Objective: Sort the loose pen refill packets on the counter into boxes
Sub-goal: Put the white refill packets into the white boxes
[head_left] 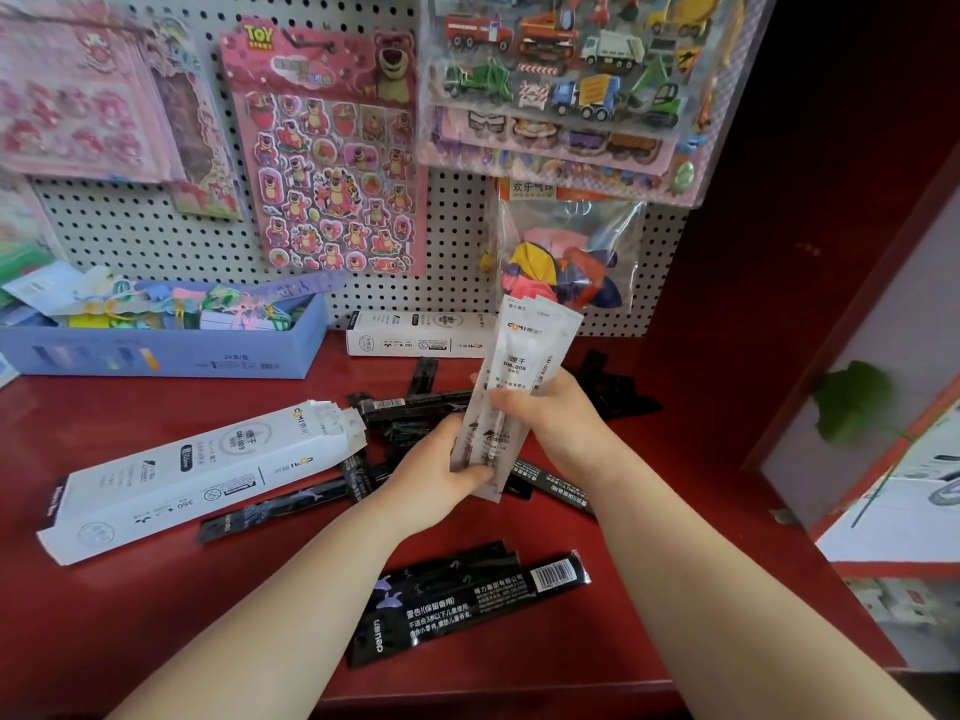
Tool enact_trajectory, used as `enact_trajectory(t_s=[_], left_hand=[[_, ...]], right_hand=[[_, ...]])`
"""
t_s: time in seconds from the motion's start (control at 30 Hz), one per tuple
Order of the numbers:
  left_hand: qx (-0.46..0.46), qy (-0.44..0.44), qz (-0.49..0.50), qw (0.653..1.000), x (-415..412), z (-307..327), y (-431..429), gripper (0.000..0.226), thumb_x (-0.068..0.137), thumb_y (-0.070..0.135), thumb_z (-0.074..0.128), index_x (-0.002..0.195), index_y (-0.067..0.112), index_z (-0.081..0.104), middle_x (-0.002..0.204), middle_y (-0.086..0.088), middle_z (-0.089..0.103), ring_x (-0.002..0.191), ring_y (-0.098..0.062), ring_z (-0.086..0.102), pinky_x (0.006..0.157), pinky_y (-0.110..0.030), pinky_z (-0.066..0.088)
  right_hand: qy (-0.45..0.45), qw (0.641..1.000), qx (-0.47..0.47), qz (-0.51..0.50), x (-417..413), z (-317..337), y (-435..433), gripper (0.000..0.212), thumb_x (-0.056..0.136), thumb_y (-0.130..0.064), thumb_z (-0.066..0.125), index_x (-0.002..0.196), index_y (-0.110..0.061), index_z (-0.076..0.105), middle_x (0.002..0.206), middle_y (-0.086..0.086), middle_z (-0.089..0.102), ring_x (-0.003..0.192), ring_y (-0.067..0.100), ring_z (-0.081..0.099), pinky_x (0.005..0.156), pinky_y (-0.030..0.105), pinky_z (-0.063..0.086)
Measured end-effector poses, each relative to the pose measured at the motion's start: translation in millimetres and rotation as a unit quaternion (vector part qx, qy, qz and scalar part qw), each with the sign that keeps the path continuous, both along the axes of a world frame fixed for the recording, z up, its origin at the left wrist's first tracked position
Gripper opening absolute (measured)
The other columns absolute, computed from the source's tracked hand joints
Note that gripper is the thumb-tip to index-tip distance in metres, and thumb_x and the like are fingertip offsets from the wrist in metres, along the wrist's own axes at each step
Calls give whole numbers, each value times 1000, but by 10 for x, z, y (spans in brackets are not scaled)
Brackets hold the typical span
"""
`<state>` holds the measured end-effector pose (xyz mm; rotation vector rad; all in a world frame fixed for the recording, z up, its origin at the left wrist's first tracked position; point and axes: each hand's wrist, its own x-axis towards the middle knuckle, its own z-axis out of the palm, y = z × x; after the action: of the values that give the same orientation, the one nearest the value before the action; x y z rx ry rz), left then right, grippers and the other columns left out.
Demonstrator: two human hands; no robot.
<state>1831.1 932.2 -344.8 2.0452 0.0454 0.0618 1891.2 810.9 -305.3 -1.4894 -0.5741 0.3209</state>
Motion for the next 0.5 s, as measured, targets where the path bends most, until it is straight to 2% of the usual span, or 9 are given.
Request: enact_trajectory(t_s=[0.07,0.13,0.2,0.3,0.37,0.43,0.5], left_hand=[[1,-3,17,1000,-22,-18,6,39,87,9,54,123,19,44,88,24,50,81,11,48,67,-2,41],[5,-10,23,1000,-33,-7,-3,40,87,9,54,125,19,43,90,23,50,85,9,50,66,3,39],[13,-13,19,1000,-33,30,-3,39,88,11,53,124,21,42,94,20,51,92,2,52,66,-3,40],[22,-11,14,1000,-19,83,10,33,88,14,53,117,25,39,91,22,49,85,7,49,65,-5,38],[37,1,4,999,-6,76,1,33,89,12,50,119,20,38,96,15,51,92,-1,52,66,-5,38],[51,17,-6,999,-5,45,-24,34,91,12,48,123,16,37,105,7,52,99,-8,51,71,-9,36],[63,25,-10,998,-15,26,-38,34,91,14,46,124,15,37,106,5,51,95,-8,49,71,-13,37]], right_hand=[[2,1000,-5,-22,-18,-93,3,31,81,3,59,102,-20,51,98,0,61,93,14,60,83,28,52],[14,999,-2,-51,-52,-175,13,36,80,1,62,96,-28,50,99,-1,62,97,16,60,86,30,52],[1,998,-8,-65,-63,-183,14,33,80,0,63,94,-28,52,100,2,63,98,19,61,86,32,53],[-19,998,-5,-62,-54,-110,17,29,81,1,61,100,-20,54,102,4,63,93,15,62,80,24,54],[15,998,28,-52,-58,-106,36,32,81,2,60,103,-19,51,104,5,63,94,15,62,80,24,54],[48,997,51,-43,-64,-122,53,32,82,2,58,99,-23,51,105,8,63,98,18,62,86,33,52],[66,996,54,-25,-52,-115,47,28,84,3,55,92,-23,55,98,5,66,91,16,64,84,31,53]])
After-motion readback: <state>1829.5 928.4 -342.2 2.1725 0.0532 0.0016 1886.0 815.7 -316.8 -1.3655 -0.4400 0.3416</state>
